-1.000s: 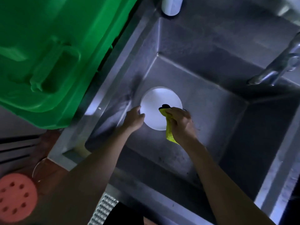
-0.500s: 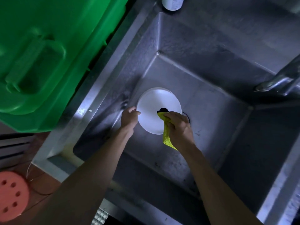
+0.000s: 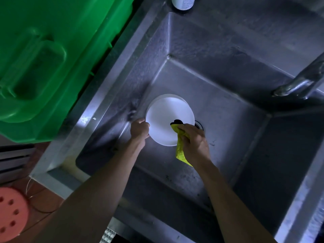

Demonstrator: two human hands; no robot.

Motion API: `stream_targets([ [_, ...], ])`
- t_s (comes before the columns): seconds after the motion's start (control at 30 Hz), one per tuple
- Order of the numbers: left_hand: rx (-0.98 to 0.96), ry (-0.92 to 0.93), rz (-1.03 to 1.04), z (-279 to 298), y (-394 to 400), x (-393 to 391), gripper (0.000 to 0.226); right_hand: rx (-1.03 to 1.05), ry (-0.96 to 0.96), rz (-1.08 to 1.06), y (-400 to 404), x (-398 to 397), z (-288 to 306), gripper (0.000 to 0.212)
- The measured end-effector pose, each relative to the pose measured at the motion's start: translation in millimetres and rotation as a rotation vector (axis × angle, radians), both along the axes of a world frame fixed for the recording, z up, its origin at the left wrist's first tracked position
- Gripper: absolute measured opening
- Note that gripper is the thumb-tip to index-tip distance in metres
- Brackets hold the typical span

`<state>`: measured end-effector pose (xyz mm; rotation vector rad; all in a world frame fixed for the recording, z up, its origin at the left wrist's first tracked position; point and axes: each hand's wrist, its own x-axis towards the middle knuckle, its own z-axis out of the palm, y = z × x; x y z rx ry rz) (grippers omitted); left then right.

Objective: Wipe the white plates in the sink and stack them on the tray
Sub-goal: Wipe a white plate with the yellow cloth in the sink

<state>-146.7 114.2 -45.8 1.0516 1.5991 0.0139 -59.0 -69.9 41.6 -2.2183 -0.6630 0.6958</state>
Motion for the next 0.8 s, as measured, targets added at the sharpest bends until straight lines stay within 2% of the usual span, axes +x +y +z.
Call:
stream_targets([
  [0.1,0.103,0.020,-0.131,1.4,-8.2,-0.2,0.026,0.004,0.022,0.004,0.0,-0.8,-1.7,0.043],
  [0.27,0.205,0.044,-0.193,8.2,-12.2,0.7,0.026,-0.027,0.020,0.016,-0.6,-2.0,-4.7,0.042],
  [0.5,0.099,0.048,-0.099,12.3,-5.6,3.3,0.031,-0.001,-0.011,-0.010,-3.1,-2.6,-6.2,0.043],
  [0.73,0.041,-0.021,-0.102,24.4,-7.5,4.7,0.015,0.010,-0.025,-0.005,-8.3,-3.4,4.6,0.044],
  [0.8,-0.027,-0.057,-0.077,30.6,-9.7,4.8,0.019,0.032,-0.026,-0.014,-10.6,-5.4,10.6,0.046],
])
